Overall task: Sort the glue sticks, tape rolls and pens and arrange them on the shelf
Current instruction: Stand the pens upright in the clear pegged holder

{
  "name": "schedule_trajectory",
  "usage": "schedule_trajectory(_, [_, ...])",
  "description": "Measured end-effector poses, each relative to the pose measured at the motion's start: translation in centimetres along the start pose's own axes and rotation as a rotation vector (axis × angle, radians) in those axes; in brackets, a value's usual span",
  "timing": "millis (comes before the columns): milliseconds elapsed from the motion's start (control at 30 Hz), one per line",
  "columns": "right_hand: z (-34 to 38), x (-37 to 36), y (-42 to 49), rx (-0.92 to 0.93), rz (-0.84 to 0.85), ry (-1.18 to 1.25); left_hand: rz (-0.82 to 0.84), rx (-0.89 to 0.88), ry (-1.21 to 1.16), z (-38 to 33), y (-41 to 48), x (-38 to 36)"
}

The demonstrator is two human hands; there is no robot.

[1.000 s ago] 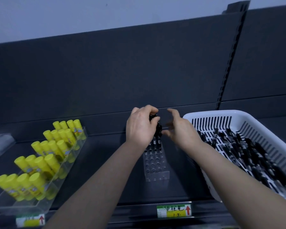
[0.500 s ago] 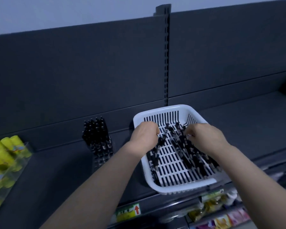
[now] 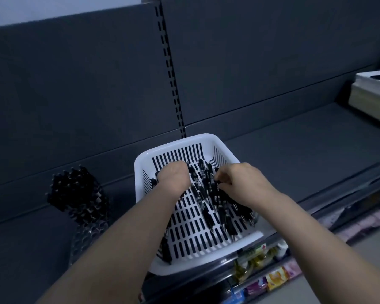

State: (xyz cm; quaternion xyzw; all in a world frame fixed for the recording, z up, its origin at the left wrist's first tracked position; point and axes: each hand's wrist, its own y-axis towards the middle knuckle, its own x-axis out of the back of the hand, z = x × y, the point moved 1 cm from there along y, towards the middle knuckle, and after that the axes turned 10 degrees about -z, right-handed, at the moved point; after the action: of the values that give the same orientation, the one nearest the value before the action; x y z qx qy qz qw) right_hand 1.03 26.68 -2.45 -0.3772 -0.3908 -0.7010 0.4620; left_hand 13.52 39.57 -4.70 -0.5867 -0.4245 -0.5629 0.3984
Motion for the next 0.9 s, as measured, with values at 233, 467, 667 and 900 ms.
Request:
schedule_trajectory(233, [0.8, -1.1, 3.7, -0.017, 0.075, -0.009, -0.255, 0.061, -0.285, 2.0, 0.0, 2.4])
schedule_trajectory(467, [3.7, -6.2, 8.7, 0.020, 0.144, -0.121, -0.437, 0.147, -0.727, 7.0, -3.4, 5.3])
schedule_trajectory(667, [4.4, -7.7, 9.4, -0.015, 0.107, -0.180, -0.394, 0.200, -0.886, 9.9, -5.6, 7.1])
schedule_trajectory(900, [10.2, -2.7, 8.7, 0.072, -0.200, 0.093, -0.638, 0.154, -0.723, 14.6, -7.8, 9.9])
